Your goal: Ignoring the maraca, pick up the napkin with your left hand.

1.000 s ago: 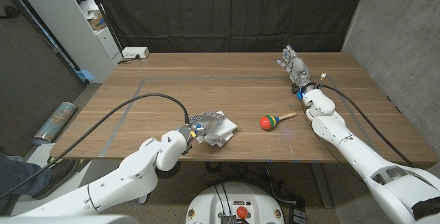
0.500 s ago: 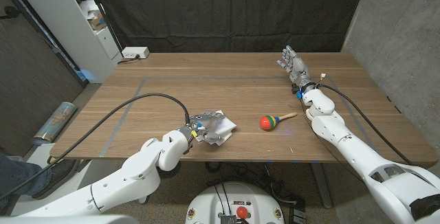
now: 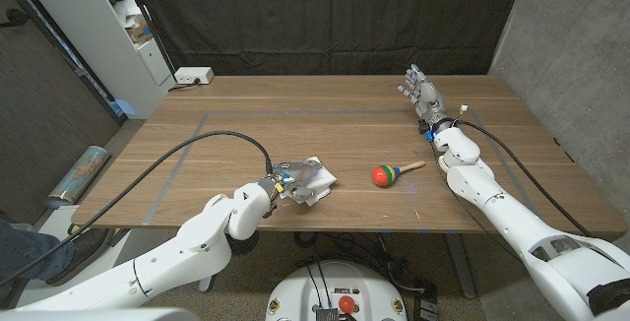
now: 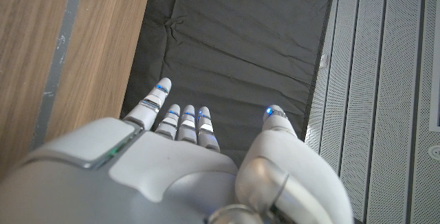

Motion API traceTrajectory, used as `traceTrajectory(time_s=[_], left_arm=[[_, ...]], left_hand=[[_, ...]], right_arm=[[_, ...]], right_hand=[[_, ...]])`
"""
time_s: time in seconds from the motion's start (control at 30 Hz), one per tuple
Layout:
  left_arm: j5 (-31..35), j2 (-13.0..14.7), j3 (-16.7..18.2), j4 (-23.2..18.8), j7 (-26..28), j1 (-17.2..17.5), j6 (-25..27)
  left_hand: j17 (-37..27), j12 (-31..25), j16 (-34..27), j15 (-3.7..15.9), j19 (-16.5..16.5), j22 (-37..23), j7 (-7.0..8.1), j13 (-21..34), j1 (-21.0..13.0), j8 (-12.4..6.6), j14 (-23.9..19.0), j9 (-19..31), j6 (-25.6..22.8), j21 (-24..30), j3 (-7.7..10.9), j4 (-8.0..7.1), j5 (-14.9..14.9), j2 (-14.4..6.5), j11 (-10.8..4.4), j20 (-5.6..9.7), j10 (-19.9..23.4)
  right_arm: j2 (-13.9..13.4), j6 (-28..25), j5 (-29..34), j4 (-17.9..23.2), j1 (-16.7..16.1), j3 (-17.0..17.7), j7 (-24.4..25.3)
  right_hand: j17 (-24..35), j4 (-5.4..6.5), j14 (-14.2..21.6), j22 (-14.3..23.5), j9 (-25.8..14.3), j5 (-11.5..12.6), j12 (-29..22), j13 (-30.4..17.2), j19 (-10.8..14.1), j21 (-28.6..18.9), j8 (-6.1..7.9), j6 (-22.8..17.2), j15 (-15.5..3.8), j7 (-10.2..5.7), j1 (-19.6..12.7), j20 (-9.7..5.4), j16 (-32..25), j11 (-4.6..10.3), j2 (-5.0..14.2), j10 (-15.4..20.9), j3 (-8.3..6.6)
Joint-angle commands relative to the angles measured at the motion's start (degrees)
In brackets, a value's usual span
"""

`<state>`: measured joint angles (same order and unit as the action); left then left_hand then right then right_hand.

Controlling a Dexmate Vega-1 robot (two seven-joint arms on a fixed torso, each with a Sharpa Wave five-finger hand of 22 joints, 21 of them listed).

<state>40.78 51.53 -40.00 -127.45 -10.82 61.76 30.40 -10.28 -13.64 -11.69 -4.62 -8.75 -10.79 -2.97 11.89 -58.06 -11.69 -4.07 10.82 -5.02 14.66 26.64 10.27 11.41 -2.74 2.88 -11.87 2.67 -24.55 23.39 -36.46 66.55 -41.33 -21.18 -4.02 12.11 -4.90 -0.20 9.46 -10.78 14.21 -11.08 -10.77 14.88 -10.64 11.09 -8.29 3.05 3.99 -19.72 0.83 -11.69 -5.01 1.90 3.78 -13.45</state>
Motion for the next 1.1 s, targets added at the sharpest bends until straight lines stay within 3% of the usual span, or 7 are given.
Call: traceTrajectory(time_s=[0.03, 0.3, 0.7, 0.73, 0.83, 0.97, 1.1], left_arm=[[-2.74, -0.06, 0.61, 0.81, 1.11, -0.57, -0.69], [-3.55, -0.06, 0.57, 1.20, 2.15, -0.85, -0.21], [-5.43, 0.18, 0.74, 1.79, 3.12, -1.60, 0.29], [-5.91, 0.18, 0.88, 1.87, 3.10, -1.65, 0.25], [-6.49, 0.15, 1.07, 2.01, 3.67, -1.69, 0.45], [-7.07, 0.34, 1.03, 2.23, 3.67, -2.19, 0.47], [-7.71, 0.07, 1.17, 2.23, 4.22, -2.29, 1.34]], left_hand=[[-0.28, -0.42, -0.61, 0.17, -2.88, -0.37, -0.42, 0.14, -2.84, -0.51, -1.58, 0.15, -0.67, 1.15, 0.67, 0.09, -0.51, -0.47, -0.58, -0.29, 1.34], [-0.55, -1.34, -1.45, 1.54, -9.70, -0.58, -0.17, 0.30, -8.01, -1.10, -5.62, 0.27, -3.22, 3.51, 0.37, 0.03, -0.53, -0.65, -1.77, -0.31, 4.72], [-1.28, -2.64, -3.38, 3.05, -16.50, -0.68, -0.25, 0.68, -11.89, -2.01, -11.25, 0.53, -7.29, 6.14, -0.98, -0.42, -0.37, -1.65, -2.81, -0.21, 9.05], [-1.38, -2.86, -3.50, 3.11, -17.18, -0.69, -0.15, 0.76, -12.18, -2.03, -11.51, 0.57, -7.54, 6.43, -1.21, -0.44, -0.37, -1.72, -3.55, -0.21, 9.70], [-1.65, -3.29, -4.13, 3.63, -18.31, -0.68, 0.05, 0.94, -12.89, -2.35, -12.87, 0.65, -8.71, 6.91, -1.55, -0.43, -0.32, -2.03, -3.24, -0.20, 10.85], [-2.13, -4.08, -5.07, 3.83, -20.44, -0.67, 0.04, 1.31, -14.11, -2.98, -14.62, 0.84, -10.80, 7.86, -1.97, -0.41, -0.21, -2.65, -3.88, 0.02, 12.83], [-3.10, -5.32, -7.04, 4.89, -22.97, -0.62, 0.52, 1.89, -16.31, -4.31, -18.15, 1.29, -14.53, 9.11, -2.20, -0.22, 0.07, -3.69, -4.75, 1.21, 15.73]], right_arm=[[-0.05, -0.18, 0.15, 0.23, -0.04, 0.13, 0.77], [0.34, -0.20, 0.51, -0.25, 0.48, -0.09, 1.19], [1.12, 0.28, 1.09, -1.72, 1.66, -0.60, 1.04], [1.23, 0.21, 0.99, -1.74, 1.71, -0.57, 1.13], [1.38, 0.42, 1.19, -2.18, 2.02, -0.70, 1.05], [1.63, 0.39, 1.29, -2.61, 2.37, -0.78, 1.21], [1.95, 0.49, 1.30, -3.24, 2.74, -0.86, 1.15]], right_hand=[[0.15, -0.33, -0.24, 0.31, -0.19, 0.21, -0.20, -0.18, -0.22, -0.24, 0.13, -0.16, 0.21, -0.40, 0.01, 0.00, -0.12, -0.37, 0.21, -0.17, -0.30], [0.15, -0.36, -0.23, 0.31, -0.19, 0.22, -0.20, -0.18, -0.21, -0.25, 0.15, -0.20, 0.17, -0.36, 0.00, 0.03, -0.12, -0.36, 0.22, -0.18, -0.29], [0.14, -0.41, -0.25, 0.31, -0.19, 0.24, -0.19, -0.18, -0.23, -0.26, 0.14, -0.16, 0.17, -0.43, -0.01, 0.07, -0.11, -0.36, 0.23, -0.20, -0.27], [0.14, -0.41, -0.25, 0.31, -0.19, 0.24, -0.20, -0.18, -0.23, -0.26, 0.15, -0.19, 0.15, -0.40, -0.01, 0.07, -0.11, -0.37, 0.23, -0.19, -0.27], [0.14, -0.42, -0.23, 0.31, -0.19, 0.25, -0.19, -0.18, -0.23, -0.26, 0.14, -0.18, 0.18, -0.36, -0.01, 0.08, -0.12, -0.37, 0.23, -0.20, -0.27], [0.14, -0.44, -0.21, 0.31, -0.19, 0.25, -0.19, -0.18, -0.23, -0.26, 0.16, -0.21, 0.20, -0.41, -0.01, 0.10, -0.13, -0.37, 0.22, -0.20, -0.26], [0.14, -0.46, -0.20, 0.31, -0.19, 0.26, -0.20, -0.18, -0.23, -0.27, 0.16, -0.20, 0.23, -0.38, -0.02, 0.10, -0.13, -0.31, 0.23, -0.18, -0.25]])
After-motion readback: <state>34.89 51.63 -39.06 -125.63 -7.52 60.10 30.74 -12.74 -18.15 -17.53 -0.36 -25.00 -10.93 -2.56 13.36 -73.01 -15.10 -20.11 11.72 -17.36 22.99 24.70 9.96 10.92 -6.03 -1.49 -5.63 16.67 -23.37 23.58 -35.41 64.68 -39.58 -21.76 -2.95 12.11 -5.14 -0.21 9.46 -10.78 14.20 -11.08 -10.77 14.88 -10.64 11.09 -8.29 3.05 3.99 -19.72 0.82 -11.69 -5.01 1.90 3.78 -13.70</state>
